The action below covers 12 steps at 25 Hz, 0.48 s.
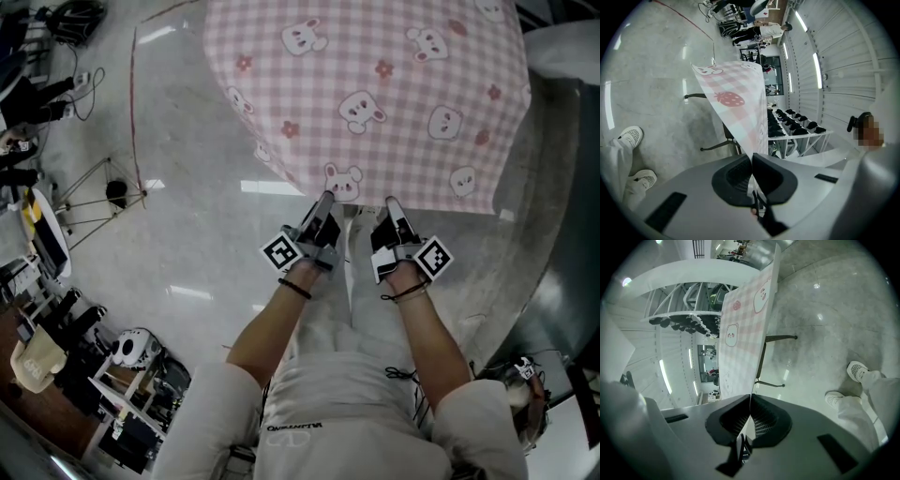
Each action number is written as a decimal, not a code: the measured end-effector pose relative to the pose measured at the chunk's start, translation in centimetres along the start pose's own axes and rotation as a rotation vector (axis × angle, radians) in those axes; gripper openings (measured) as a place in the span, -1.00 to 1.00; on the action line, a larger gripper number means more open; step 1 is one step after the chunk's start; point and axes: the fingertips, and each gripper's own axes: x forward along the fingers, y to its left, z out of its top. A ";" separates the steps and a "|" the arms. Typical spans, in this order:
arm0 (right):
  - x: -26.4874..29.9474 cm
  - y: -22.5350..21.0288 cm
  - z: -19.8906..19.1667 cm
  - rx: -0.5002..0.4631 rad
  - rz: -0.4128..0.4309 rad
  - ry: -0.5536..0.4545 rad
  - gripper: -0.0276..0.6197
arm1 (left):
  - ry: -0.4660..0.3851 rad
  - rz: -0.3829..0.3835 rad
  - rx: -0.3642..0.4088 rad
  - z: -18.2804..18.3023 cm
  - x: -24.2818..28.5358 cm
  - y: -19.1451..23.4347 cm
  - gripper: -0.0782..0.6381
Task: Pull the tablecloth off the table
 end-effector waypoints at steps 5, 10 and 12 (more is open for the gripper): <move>0.2 0.4 0.1 0.016 -0.019 0.008 -0.88 | 0.001 0.029 -0.021 -0.1 0.1 0.0 -0.77; -0.1 1.0 -0.1 0.036 -0.024 -0.006 -0.88 | 0.034 0.048 -0.024 0.1 0.2 -0.5 -0.77; -0.1 1.1 -0.2 0.032 -0.033 -0.009 -0.88 | 0.047 0.057 -0.037 0.2 0.2 -0.6 -0.77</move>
